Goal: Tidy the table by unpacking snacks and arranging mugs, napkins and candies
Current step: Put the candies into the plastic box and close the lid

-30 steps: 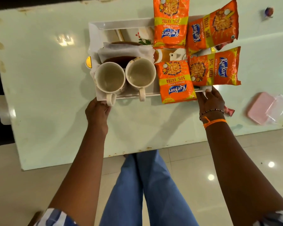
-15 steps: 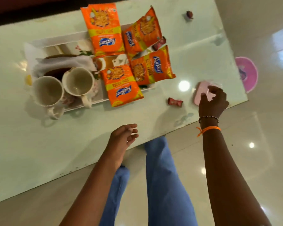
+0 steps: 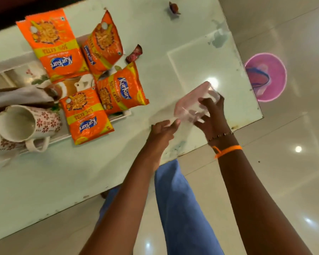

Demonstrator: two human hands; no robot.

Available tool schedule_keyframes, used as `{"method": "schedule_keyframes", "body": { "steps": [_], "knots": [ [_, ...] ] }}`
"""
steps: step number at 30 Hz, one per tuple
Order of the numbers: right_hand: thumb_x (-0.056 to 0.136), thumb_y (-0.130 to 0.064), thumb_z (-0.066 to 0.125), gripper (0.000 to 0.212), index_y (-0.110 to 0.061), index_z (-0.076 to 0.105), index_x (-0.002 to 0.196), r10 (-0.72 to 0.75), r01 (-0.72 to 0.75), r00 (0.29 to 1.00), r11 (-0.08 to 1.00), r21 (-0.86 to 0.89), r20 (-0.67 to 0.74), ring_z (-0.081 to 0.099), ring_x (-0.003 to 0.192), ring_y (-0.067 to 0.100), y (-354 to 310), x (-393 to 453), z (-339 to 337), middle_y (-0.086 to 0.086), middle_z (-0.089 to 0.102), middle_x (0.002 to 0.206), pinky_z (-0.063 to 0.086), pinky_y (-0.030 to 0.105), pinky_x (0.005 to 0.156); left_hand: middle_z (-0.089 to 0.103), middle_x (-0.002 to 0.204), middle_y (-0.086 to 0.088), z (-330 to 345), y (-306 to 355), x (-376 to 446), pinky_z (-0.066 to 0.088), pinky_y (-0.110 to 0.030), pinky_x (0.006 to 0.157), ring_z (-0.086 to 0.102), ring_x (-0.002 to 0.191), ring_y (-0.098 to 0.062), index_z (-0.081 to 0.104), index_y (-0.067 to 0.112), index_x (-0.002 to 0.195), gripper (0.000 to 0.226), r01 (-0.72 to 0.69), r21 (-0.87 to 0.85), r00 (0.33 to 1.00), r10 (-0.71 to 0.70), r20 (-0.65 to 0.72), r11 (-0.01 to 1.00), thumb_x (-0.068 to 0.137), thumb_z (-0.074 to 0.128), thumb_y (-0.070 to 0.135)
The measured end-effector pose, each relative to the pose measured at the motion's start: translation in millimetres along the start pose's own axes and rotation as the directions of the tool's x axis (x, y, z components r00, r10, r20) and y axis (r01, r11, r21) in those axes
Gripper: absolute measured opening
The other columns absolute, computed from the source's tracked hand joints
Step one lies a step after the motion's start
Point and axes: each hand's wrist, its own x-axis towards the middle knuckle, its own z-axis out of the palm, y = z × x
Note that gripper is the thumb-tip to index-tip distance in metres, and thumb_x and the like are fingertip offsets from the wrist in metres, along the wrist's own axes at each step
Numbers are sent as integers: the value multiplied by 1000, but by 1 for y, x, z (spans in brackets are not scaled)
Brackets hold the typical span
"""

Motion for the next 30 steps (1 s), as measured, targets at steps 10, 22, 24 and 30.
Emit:
{"method": "schedule_keyframes", "body": {
  "steps": [10, 22, 24, 30],
  "knots": [
    [85, -24, 61, 18, -19, 57, 103, -399, 429, 900, 753, -499, 172, 59, 106, 18, -34, 17, -28, 7, 60, 117, 47, 29, 92, 68, 101, 1, 18, 31, 29, 49, -32, 82, 63, 95, -17, 59, 22, 111, 60, -163, -52, 971, 151, -186, 985, 58, 73, 47],
    [86, -14, 59, 15, -11, 71, 77, -251, 546, 831, 539, -641, 497, 52, 63, 7, -22, 34, 6, 7, 65, 69, 37, 11, 58, 68, 60, 14, -11, 15, 27, 57, -45, 82, 68, 67, -6, 66, 29, 64, 26, -170, 140, 947, 201, -252, 975, 61, 69, 55],
    [86, -13, 58, 17, -8, 70, 74, -276, 576, 815, 470, -669, 509, 51, 60, 4, -20, 32, 8, 9, 66, 69, 35, 11, 57, 67, 57, 20, -13, 10, 23, 59, -40, 78, 66, 58, 1, 66, 35, 58, 20, -164, 154, 946, 200, -255, 974, 59, 69, 55],
    [87, -16, 58, 15, -14, 72, 91, -176, 511, 832, 611, -604, 526, 57, 72, 3, -15, 22, 10, -1, 67, 77, 44, 20, 67, 66, 56, 12, -18, 7, 23, 59, -41, 77, 65, 58, 0, 66, 24, 65, 25, -171, 144, 939, 206, -277, 975, 69, 72, 49]
  ]
}}
